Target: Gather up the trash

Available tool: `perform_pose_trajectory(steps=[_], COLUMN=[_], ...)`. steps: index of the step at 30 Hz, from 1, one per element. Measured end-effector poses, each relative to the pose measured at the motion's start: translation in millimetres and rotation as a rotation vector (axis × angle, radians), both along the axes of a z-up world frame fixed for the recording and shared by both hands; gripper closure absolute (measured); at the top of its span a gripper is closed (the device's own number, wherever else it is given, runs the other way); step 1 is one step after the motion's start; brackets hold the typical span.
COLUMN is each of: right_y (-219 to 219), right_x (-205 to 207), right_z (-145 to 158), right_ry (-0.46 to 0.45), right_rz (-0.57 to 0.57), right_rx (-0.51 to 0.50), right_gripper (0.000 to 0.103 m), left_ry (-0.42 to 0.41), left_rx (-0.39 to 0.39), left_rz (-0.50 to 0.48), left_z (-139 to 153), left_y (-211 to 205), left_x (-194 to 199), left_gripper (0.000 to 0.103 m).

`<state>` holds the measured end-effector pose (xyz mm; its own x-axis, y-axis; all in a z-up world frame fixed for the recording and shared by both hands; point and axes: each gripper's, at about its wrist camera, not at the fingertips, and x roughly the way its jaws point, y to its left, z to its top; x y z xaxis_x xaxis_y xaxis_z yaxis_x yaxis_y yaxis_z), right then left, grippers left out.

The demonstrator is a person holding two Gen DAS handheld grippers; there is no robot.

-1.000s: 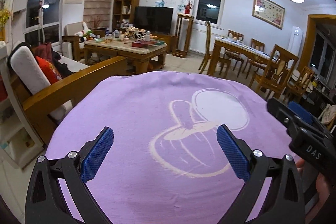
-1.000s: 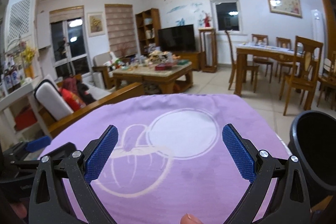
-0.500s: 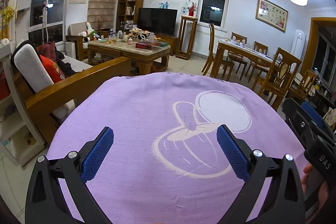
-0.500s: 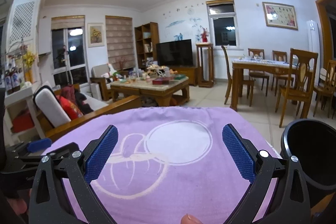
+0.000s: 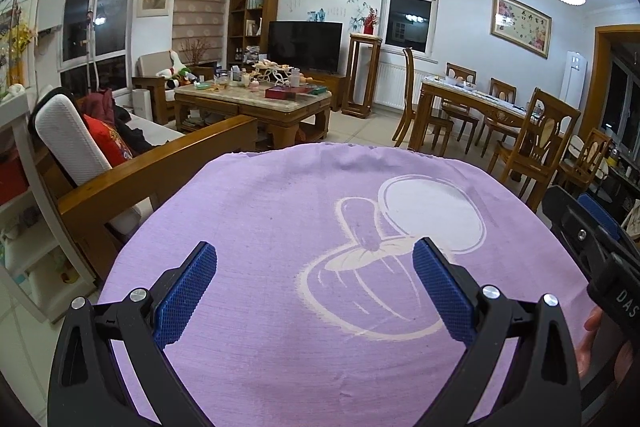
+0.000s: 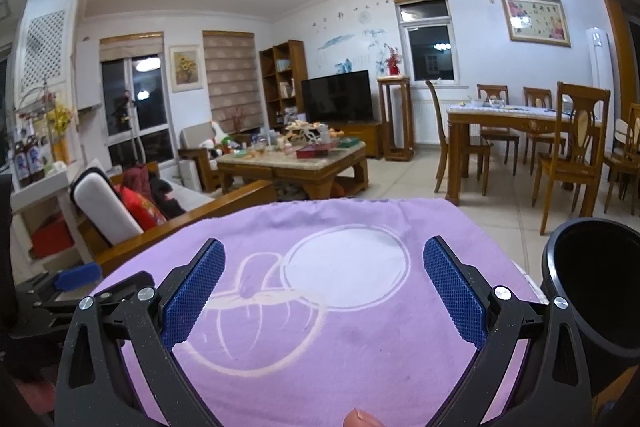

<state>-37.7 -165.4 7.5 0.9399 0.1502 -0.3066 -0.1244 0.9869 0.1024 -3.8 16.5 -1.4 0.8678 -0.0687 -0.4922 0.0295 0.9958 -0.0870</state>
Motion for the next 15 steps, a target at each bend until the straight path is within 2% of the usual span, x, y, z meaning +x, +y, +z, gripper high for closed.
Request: perform_pose_trajectory(steps=[7,15], right_y=[1.2,8.5], right_x=[0.6,-10.7], right_z=[0.5,2.9], right_ry=[0.000,-0.059], right_rz=[-0.008,-0.011], right_rx=[-0.010,-0.038], right_gripper=[0.005,0.005], left_ry=[0.015,0.034], left_rx=[-0.036,-0.081], left_rz=[-0.033,-0.067], left_z=[0.6,-1.4], left_y=[1.2,4.8], left_x=[2.4,6.5], left_gripper=[0.005,0.005])
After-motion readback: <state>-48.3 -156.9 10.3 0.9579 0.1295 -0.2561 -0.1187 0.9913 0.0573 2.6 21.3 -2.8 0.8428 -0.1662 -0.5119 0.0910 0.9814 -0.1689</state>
